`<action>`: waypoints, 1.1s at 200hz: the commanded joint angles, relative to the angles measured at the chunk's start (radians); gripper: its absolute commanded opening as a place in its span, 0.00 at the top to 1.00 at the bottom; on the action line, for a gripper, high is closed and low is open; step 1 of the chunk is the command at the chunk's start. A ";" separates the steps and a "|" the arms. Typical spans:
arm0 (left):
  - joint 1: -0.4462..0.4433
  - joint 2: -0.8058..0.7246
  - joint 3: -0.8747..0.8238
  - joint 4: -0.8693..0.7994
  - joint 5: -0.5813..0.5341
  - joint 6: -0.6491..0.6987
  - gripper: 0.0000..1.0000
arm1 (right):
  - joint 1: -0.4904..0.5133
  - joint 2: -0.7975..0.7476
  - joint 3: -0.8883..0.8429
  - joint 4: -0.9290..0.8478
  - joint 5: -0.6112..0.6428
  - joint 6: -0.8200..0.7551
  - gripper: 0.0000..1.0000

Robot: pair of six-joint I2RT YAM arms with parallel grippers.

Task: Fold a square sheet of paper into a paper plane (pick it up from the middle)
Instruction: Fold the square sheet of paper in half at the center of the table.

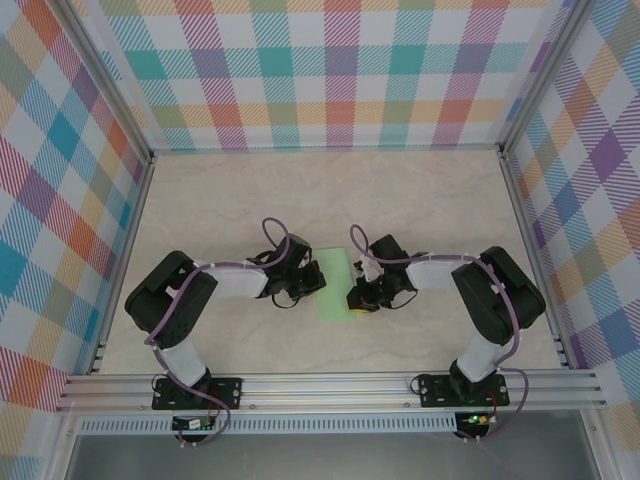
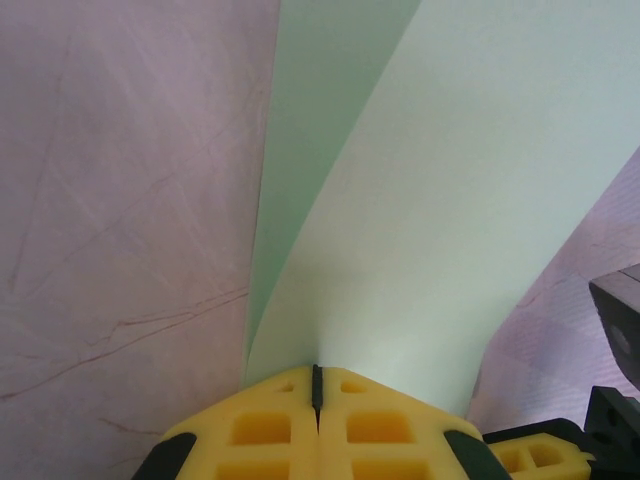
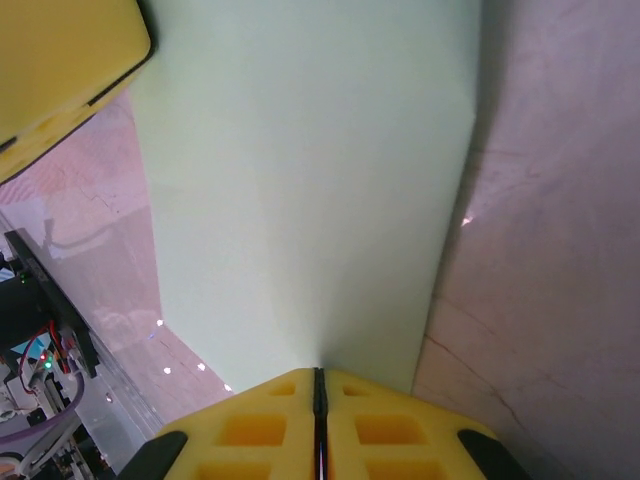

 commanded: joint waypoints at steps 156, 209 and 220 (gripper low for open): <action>-0.010 0.020 -0.042 -0.107 -0.049 0.016 1.00 | 0.030 -0.049 -0.073 0.024 0.007 0.038 0.90; -0.010 0.022 -0.041 -0.109 -0.049 0.018 1.00 | 0.035 -0.052 -0.111 -0.016 0.055 0.021 0.90; -0.010 0.024 -0.042 -0.109 -0.049 0.018 1.00 | 0.036 -0.071 -0.103 -0.020 0.041 0.021 0.90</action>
